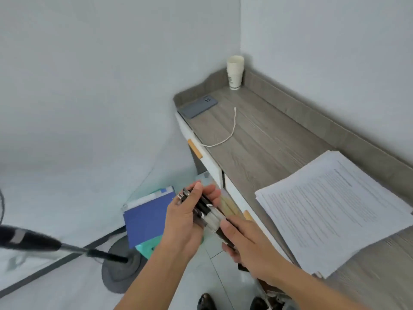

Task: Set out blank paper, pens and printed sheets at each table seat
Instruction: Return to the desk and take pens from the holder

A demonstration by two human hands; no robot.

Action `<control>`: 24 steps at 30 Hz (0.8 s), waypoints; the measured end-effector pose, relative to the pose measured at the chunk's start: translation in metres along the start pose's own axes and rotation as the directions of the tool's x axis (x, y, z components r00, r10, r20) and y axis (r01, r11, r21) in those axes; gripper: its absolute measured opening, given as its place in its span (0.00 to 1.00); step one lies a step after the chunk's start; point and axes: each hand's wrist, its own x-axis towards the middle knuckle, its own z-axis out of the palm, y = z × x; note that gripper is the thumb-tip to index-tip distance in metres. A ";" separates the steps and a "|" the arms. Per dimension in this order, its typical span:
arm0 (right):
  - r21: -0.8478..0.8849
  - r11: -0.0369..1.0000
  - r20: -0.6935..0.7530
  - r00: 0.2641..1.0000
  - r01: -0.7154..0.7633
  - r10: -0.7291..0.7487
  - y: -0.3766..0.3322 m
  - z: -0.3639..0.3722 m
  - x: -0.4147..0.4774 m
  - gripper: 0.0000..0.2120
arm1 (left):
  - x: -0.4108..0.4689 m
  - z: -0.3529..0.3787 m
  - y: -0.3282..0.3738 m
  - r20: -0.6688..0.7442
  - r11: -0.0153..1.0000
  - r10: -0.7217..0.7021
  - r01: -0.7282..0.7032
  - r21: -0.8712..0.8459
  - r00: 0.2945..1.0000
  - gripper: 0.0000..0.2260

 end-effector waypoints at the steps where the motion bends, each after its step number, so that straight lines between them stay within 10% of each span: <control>1: -0.002 1.000 0.052 0.999 0.002 -0.002 0.002 0.015 0.002 0.16 | -0.011 -0.016 0.005 -0.027 0.999 0.017 -0.018 -0.048 1.000 0.09; 12: -0.417 0.844 0.386 0.907 0.336 -0.170 0.044 0.211 -0.008 0.15 | -0.143 -0.233 0.055 -0.623 0.908 0.144 -0.353 -0.225 0.769 0.09; 24: -0.513 0.838 0.638 0.736 0.187 0.226 0.119 0.408 -0.039 0.13 | -0.355 -0.478 0.039 -0.880 0.948 0.155 -0.318 0.005 0.448 0.04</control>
